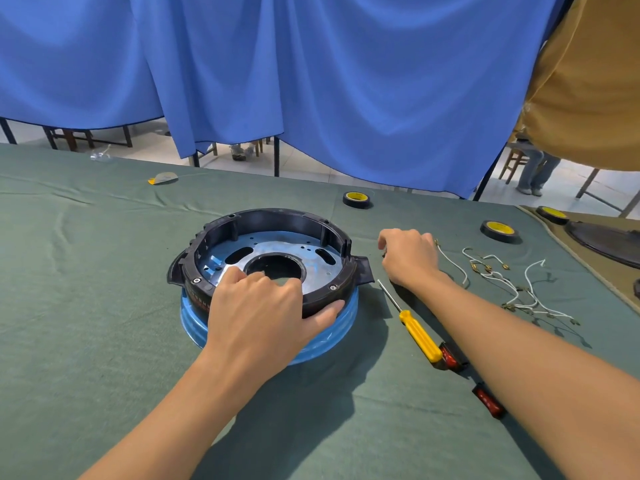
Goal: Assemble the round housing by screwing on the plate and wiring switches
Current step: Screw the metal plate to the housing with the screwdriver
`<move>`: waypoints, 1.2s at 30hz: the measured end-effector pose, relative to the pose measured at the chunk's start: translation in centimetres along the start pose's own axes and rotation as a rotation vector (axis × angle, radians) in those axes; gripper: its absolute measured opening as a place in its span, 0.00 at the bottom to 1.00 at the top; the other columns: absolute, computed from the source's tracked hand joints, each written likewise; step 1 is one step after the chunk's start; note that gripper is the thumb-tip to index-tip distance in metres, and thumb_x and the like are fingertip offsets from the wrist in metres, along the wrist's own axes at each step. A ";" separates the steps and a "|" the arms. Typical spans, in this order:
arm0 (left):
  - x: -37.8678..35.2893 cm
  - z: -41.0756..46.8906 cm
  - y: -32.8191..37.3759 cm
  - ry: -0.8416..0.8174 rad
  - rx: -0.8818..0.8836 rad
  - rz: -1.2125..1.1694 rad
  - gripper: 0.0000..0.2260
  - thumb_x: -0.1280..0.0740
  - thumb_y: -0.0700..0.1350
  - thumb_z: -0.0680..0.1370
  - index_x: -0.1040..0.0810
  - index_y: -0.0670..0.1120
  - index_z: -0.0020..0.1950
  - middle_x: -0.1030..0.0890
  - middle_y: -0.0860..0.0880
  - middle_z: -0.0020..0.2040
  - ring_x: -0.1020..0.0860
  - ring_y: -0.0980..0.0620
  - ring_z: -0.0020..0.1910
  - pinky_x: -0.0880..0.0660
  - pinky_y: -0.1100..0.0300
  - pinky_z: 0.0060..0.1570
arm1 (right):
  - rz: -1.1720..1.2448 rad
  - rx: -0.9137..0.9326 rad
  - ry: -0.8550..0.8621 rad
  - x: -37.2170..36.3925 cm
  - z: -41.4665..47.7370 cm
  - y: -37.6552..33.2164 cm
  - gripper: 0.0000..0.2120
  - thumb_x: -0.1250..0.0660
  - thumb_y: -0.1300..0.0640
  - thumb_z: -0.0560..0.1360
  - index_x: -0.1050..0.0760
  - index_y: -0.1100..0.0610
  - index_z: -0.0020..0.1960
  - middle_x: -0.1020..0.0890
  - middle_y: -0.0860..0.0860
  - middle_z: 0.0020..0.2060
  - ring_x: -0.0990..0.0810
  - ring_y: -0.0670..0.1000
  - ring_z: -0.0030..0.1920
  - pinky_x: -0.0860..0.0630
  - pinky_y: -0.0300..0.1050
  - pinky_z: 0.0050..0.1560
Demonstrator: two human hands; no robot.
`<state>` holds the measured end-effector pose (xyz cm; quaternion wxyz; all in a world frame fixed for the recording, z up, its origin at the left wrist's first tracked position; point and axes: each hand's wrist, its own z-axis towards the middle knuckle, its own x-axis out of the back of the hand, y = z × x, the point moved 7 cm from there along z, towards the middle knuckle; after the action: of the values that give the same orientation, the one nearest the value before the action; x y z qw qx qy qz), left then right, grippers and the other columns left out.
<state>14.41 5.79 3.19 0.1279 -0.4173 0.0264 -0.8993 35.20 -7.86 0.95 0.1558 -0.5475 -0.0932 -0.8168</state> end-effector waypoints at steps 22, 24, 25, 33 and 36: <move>0.9 0.1 -0.2 0.023 0.000 -0.010 0.32 0.49 0.72 0.72 0.31 0.48 0.23 0.31 0.51 0.18 0.28 0.47 0.22 0.40 0.57 0.37 | 1.678 -0.680 -0.411 3.6 -15.8 -3.9 0.08 0.41 0.76 0.76 0.26 0.67 0.47 0.19 0.57 0.32 0.16 0.53 0.35 0.20 0.52 0.48; 1.0 0.0 -0.1 0.012 -0.016 -0.028 0.31 0.49 0.72 0.72 0.32 0.48 0.23 0.30 0.50 0.18 0.27 0.46 0.22 0.38 0.56 0.37 | 1.755 -0.758 -0.387 3.3 -16.2 -4.4 0.09 0.42 0.75 0.77 0.26 0.65 0.46 0.20 0.57 0.32 0.16 0.52 0.34 0.22 0.55 0.52; 1.0 0.0 -0.1 0.005 -0.018 -0.032 0.32 0.50 0.72 0.72 0.32 0.48 0.23 0.30 0.50 0.18 0.26 0.46 0.22 0.37 0.56 0.37 | 1.786 -0.797 -0.367 3.3 -16.2 -4.6 0.09 0.42 0.75 0.77 0.26 0.65 0.46 0.20 0.57 0.34 0.16 0.52 0.34 0.22 0.58 0.54; 2.1 0.2 -0.9 0.064 0.035 -0.075 0.30 0.46 0.73 0.70 0.39 0.49 0.22 0.47 0.57 0.20 0.39 0.47 0.20 0.40 0.58 0.37 | 1.864 -0.934 -0.257 2.7 -16.7 -5.1 0.10 0.43 0.73 0.77 0.26 0.63 0.49 0.20 0.60 0.47 0.17 0.51 0.39 0.23 0.60 0.53; 1.6 -0.2 -0.5 0.034 -0.005 -0.059 0.30 0.47 0.72 0.72 0.30 0.48 0.26 0.38 0.53 0.18 0.29 0.45 0.20 0.36 0.56 0.37 | 1.915 -0.937 -0.239 2.5 -17.0 -5.1 0.11 0.43 0.74 0.77 0.26 0.63 0.49 0.20 0.59 0.41 0.18 0.51 0.38 0.22 0.59 0.49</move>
<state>13.17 5.89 4.34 0.0997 -0.4029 0.0183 -0.9096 17.83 -8.98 -3.11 0.4958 -0.4746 0.6828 -0.2505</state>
